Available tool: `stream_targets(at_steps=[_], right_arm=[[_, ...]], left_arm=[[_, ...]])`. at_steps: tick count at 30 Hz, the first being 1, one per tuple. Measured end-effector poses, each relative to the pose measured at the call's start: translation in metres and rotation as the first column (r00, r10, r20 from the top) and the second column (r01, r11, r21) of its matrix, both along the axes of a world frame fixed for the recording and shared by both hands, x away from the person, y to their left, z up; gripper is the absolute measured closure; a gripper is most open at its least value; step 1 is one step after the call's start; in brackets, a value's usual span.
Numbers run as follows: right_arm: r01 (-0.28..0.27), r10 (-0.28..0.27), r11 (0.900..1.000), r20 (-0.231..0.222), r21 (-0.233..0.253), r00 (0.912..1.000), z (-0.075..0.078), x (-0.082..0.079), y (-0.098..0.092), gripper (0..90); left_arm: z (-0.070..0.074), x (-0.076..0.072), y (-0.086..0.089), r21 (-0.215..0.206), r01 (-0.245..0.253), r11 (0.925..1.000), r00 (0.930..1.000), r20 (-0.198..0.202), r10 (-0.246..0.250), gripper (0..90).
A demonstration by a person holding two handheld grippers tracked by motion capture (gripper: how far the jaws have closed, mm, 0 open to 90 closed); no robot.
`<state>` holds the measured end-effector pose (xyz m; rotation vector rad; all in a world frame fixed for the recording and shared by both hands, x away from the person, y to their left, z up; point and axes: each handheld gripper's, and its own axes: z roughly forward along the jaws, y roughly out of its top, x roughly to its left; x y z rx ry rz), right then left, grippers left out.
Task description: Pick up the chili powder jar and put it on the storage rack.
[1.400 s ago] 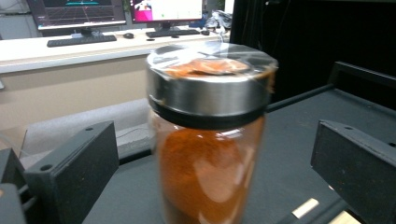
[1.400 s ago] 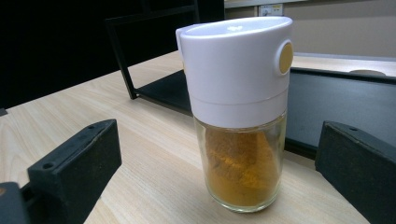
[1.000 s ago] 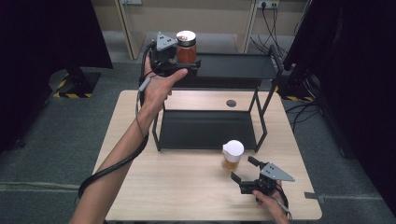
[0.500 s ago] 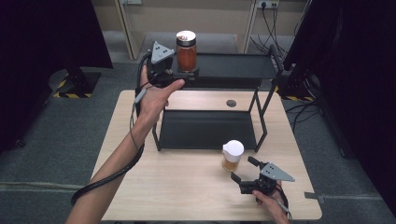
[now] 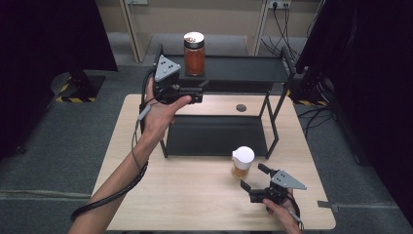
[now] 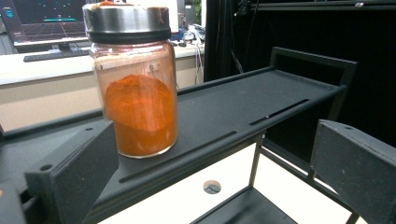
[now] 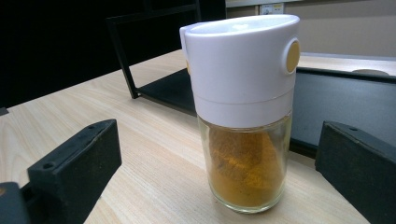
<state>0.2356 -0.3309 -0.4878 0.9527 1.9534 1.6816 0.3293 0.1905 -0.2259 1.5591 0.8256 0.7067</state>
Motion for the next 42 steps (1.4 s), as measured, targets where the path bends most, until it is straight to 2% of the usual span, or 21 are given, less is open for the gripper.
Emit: stream_targets(at_steps=[18, 25, 33, 42], right_arm=[[0.001, -0.001, 1.0, 0.001, -0.001, 1.0, 0.0, 0.0, 0.001, 0.8], [0.002, -0.002, 1.0, 0.0, 0.002, 1.0, 0.0, 0.0, 0.001, 0.8], [0.002, -0.002, 1.0, 0.0, 0.003, 1.0, 0.0, 0.0, 0.001, 0.8], [0.003, -0.003, 1.0, -0.001, 0.004, 1.0, 0.0, 0.0, 0.001, 0.8]], left_arm=[[-0.035, -0.018, 0.011, -0.035, 0.065, 0.9973, 0.9979, 0.005, -0.065, 0.4], [-0.054, -0.027, 0.013, -0.052, 0.103, 0.9934, 0.9947, -0.004, -0.103, 0.4], [-0.074, -0.036, 0.016, -0.053, 0.108, 0.9927, 0.9941, 0.013, -0.108, 0.4], [-0.096, -0.044, 0.024, -0.068, 0.133, 0.9887, 0.9911, 0.007, -0.133, 0.4]])
